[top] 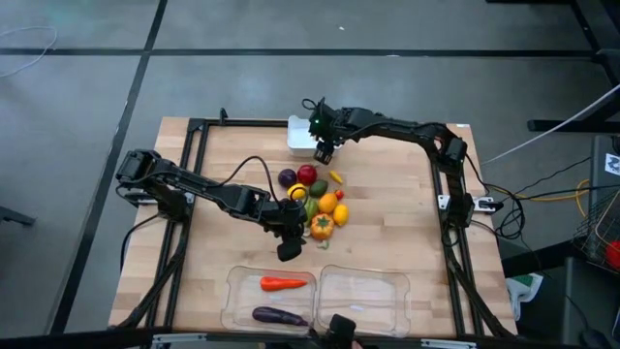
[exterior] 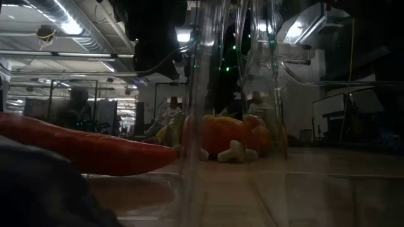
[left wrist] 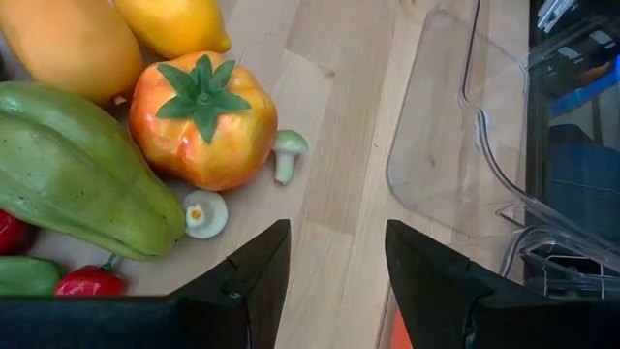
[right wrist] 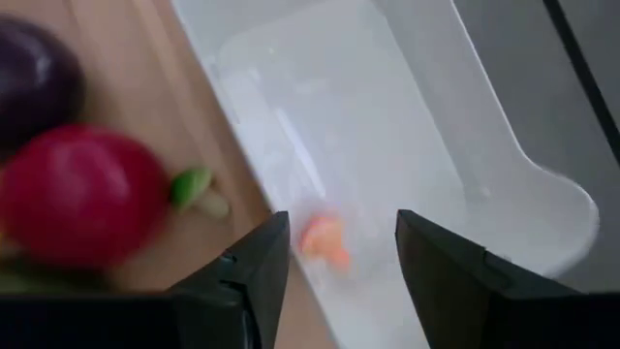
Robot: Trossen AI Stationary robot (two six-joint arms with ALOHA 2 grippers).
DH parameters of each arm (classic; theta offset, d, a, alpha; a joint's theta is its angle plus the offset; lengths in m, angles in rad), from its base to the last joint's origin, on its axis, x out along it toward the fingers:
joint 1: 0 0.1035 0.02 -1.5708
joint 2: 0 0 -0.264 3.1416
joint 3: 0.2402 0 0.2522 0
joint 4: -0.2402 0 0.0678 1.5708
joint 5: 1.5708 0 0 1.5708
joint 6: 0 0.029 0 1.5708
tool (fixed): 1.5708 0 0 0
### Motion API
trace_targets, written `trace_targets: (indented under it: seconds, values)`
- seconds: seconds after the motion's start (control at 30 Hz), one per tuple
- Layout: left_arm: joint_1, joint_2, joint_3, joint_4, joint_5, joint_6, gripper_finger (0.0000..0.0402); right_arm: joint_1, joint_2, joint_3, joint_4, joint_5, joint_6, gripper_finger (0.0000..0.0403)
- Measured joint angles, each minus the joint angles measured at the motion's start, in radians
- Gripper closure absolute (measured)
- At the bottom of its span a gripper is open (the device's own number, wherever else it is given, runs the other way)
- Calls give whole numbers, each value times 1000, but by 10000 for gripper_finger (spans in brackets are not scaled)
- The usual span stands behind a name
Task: Sort produce into baskets
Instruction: Put the yellow chili pepper into the white bin
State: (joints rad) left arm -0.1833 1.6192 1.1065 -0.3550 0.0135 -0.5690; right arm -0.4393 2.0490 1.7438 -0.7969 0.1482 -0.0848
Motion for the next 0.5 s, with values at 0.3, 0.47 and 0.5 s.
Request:
trace_targets:
  seconds: [0.3, 0.47, 0.5]
  values:
    - [1, -9, 0, -1, -47, 4, 235, 2, -3, 117, -332, -116, 32, 221]
    - [8, -60, 0, -20, -111, 91, 235, 2, -4, 83, -353, -215, 108, 221]
    - [13, -75, 0, -32, -122, 102, 235, 2, -4, 71, -355, -228, 112, 221]
